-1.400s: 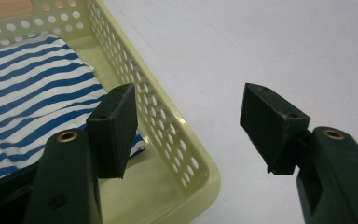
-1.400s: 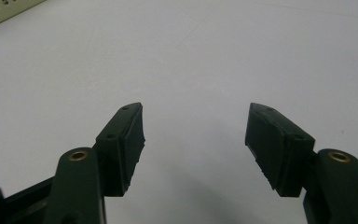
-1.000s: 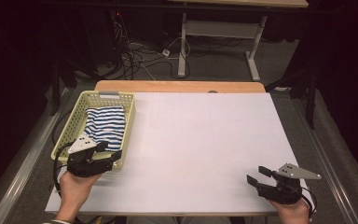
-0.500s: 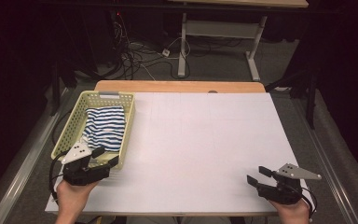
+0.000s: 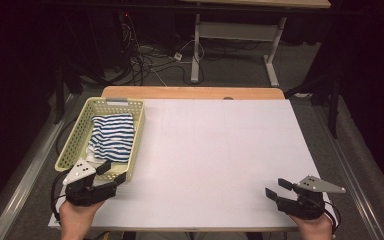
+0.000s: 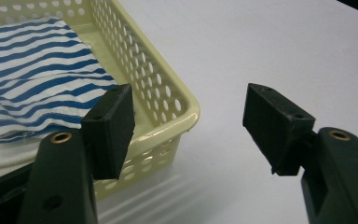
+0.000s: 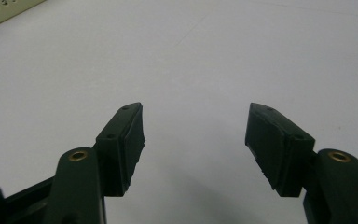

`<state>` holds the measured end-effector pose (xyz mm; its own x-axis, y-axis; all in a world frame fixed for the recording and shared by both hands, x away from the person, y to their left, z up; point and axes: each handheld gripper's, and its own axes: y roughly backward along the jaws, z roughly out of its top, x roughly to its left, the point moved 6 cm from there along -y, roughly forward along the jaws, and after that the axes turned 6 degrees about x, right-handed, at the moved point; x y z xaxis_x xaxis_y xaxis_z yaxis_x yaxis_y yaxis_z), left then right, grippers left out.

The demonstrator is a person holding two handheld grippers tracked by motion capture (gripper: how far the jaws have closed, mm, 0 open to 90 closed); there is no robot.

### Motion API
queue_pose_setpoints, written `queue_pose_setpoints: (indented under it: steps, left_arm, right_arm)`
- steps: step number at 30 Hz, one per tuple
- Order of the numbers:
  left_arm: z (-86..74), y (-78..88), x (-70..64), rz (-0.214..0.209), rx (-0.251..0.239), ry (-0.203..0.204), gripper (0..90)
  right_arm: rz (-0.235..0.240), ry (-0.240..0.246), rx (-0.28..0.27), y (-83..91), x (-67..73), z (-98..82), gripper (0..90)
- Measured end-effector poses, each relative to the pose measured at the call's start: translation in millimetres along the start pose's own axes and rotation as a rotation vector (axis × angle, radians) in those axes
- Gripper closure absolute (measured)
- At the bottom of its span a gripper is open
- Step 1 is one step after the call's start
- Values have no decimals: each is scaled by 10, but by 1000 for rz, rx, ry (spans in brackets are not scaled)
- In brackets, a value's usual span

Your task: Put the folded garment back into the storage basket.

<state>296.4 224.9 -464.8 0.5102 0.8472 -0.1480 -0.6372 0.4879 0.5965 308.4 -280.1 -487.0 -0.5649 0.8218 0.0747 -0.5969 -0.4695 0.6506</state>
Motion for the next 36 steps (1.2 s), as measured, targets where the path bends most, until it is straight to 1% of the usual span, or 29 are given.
queue_pose_setpoints:
  steps: [3, 4, 6, 9, 14, 17, 20, 31, 36]
  left_arm:
    - [-26, 21, -32, -6, -3, 0, 331]
    - [-34, 28, -52, -8, -6, -5, 330]
    - [-53, 42, -81, -5, -9, -14, 331]
    - [-85, 56, -97, -6, -15, -14, 331]
    - [-142, 76, -79, -1, -19, 1, 330]
    - [-166, 99, -72, -9, -28, 15, 330]
    - [-198, 117, -62, -1, -34, 20, 330]
    - [-309, 149, -26, 17, -27, 34, 321]
    - [-360, 173, -8, 21, -26, 44, 321]
  right_arm:
    - [0, 0, 0, 1, 3, -2, 378]
    - [0, 0, -1, 2, 3, -2, 378]
    - [0, 1, 0, 5, 4, -4, 378]
    - [1, 0, -2, 7, 6, -6, 378]
    - [-1, 2, -3, 15, 1, -11, 378]
    - [-1, 0, -2, 18, 1, -13, 378]
    - [0, 0, -3, 21, 5, -15, 378]
    - [-6, -12, -9, 85, -18, -66, 378]
    - [-5, -13, -7, 86, -18, -71, 378]
